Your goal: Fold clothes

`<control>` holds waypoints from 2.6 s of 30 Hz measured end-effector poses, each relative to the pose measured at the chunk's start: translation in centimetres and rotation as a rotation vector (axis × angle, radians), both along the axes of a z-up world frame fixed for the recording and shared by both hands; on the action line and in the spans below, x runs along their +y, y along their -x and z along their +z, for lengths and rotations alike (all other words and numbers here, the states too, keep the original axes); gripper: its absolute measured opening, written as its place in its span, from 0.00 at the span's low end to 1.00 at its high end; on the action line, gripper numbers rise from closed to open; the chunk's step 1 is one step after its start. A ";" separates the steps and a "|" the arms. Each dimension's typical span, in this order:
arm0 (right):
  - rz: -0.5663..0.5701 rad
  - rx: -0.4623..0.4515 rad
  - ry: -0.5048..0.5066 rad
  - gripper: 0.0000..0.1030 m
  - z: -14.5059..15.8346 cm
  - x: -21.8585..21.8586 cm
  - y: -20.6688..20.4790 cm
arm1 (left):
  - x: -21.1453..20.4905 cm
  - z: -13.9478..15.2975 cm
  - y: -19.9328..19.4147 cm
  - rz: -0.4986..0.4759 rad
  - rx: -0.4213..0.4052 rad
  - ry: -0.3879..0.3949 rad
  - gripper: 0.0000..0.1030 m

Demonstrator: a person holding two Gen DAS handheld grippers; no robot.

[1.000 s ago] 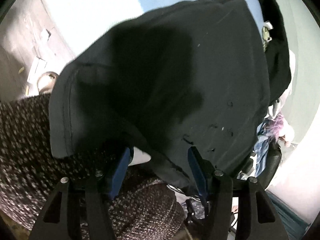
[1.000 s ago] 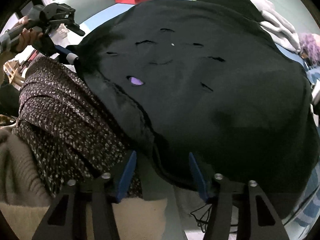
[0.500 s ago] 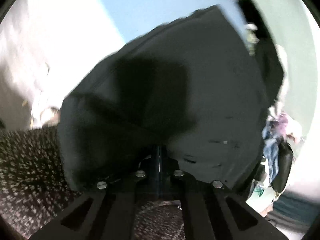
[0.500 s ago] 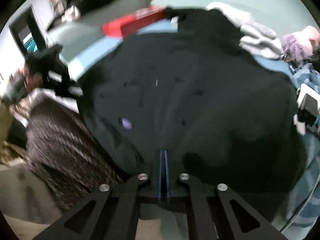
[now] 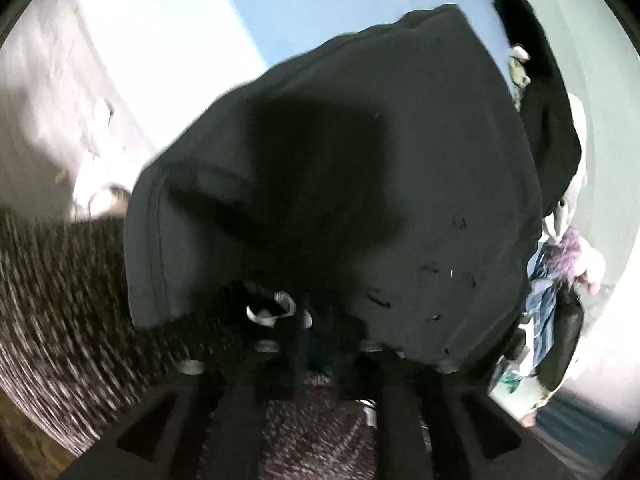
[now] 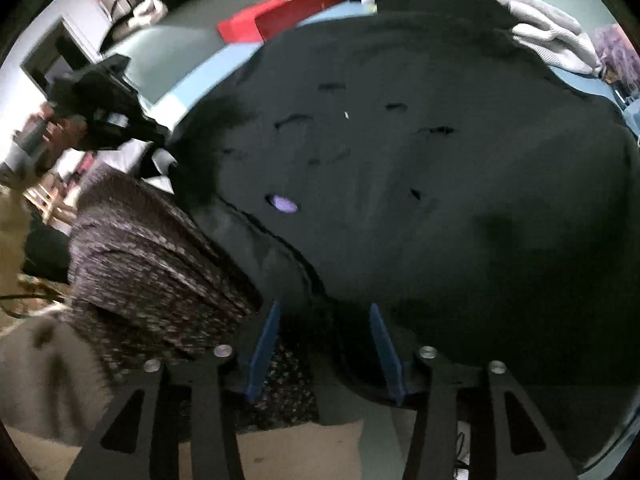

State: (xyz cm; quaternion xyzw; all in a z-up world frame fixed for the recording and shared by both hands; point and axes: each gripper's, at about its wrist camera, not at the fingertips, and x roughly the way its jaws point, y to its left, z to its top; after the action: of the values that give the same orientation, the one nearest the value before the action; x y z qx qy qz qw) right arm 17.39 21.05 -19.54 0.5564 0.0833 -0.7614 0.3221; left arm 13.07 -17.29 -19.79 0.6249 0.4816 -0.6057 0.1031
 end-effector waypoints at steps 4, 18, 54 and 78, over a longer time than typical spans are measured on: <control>0.087 0.017 -0.053 0.27 -0.6 -1.2 -0.3 | 1.0 -0.5 -0.7 0.099 -0.037 -0.009 0.67; 0.042 0.132 0.127 0.05 5.0 1.0 0.0 | 0.9 -4.1 1.6 0.133 -0.123 0.116 0.07; -0.544 0.213 0.109 0.43 6.2 7.9 35.6 | -1.1 2.5 28.3 0.278 0.384 -0.144 0.69; -0.352 -0.192 0.284 0.68 1.7 3.1 22.1 | -2.4 1.2 11.8 0.244 0.425 0.080 0.75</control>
State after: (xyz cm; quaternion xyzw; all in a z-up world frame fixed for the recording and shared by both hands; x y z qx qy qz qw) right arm -4.74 24.16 -17.88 0.5812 -0.1539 -0.7535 0.2659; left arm 1.23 -19.69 -18.56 0.4161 0.5400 -0.7252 0.0964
